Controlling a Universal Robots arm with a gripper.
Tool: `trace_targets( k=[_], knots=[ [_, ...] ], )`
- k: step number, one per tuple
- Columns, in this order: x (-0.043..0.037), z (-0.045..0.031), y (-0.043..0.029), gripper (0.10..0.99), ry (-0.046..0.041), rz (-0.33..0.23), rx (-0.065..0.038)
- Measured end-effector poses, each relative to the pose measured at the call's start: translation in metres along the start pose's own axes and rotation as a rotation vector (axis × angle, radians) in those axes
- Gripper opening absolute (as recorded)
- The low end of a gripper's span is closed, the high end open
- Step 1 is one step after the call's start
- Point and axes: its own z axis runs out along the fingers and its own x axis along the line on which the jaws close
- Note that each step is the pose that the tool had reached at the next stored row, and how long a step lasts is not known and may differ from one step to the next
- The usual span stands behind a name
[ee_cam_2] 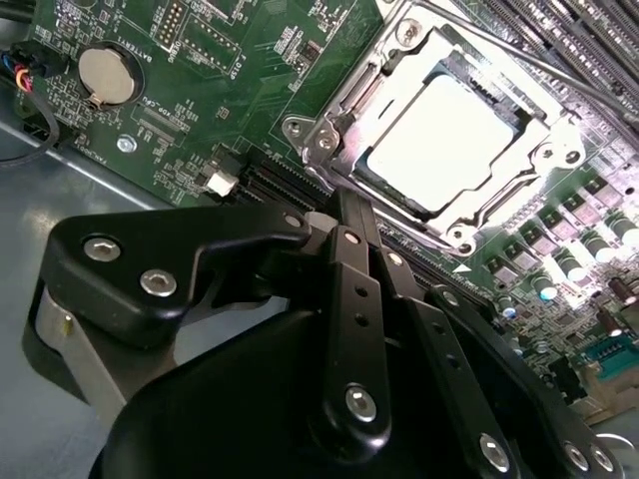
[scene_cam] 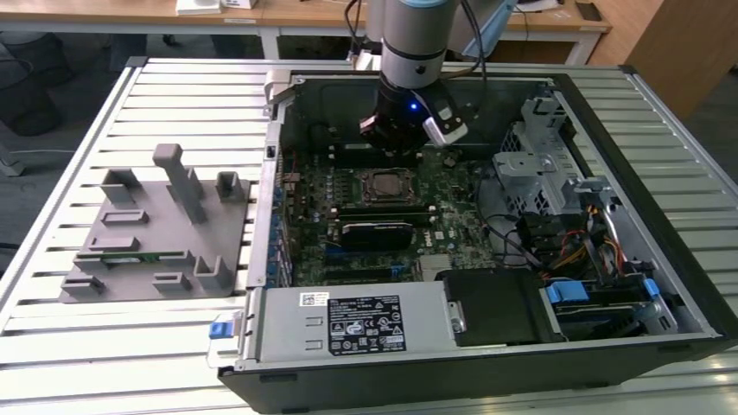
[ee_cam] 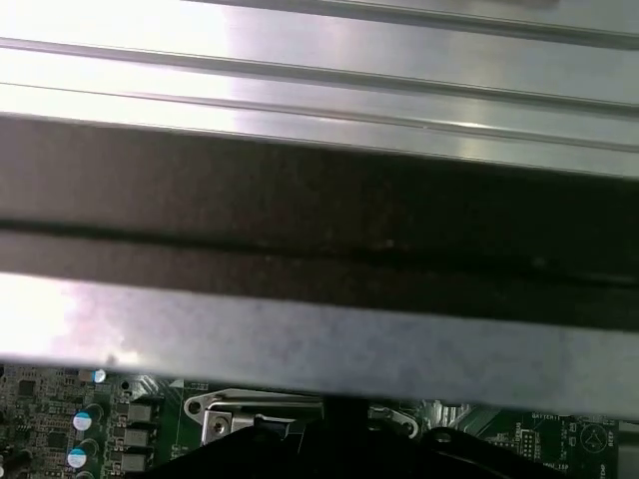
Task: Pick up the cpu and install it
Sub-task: 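Install the second cpu locking lever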
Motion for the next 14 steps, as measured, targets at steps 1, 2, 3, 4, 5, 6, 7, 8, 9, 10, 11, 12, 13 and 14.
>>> trace_targets(
  k=[1,2,3,4,5,6,7,8,9,10,11,12,13,14],
  knots=[
    [0.0000,0.0000,-0.0004,0.106,0.0000,0.000,0.000],
    [0.0000,0.0000,-0.0008,0.106,-0.0001,0.000,0.000],
    [0.0000,-0.0001,-0.0013,0.106,0.0000,0.000,0.000],
    [0.0000,-0.0002,-0.0020,0.106,0.0000,0.000,0.000],
    [0.0001,-0.0002,-0.0027,0.106,0.0000,0.000,0.000],
    [0.0001,-0.0003,-0.0036,0.106,-0.0001,0.000,0.000],
    [0.0001,-0.0004,-0.0043,0.106,0.0000,0.000,0.000],
    [0.0002,-0.0005,-0.0050,0.106,0.0000,0.000,0.000],
    [0.0002,-0.0005,-0.0058,0.106,0.0000,0.000,0.000],
    [0.0002,-0.0006,-0.0066,0.106,-0.0001,0.000,0.000],
    [0.0003,-0.0007,-0.0074,0.106,0.0000,0.000,0.000],
    [0.0002,-0.0008,-0.0083,0.106,0.0000,0.000,0.000],
    [0.0003,-0.0008,-0.0093,0.106,0.0000,0.000,0.000],
    [0.0003,-0.0009,-0.0103,0.106,0.0000,0.000,0.000]
  ],
)
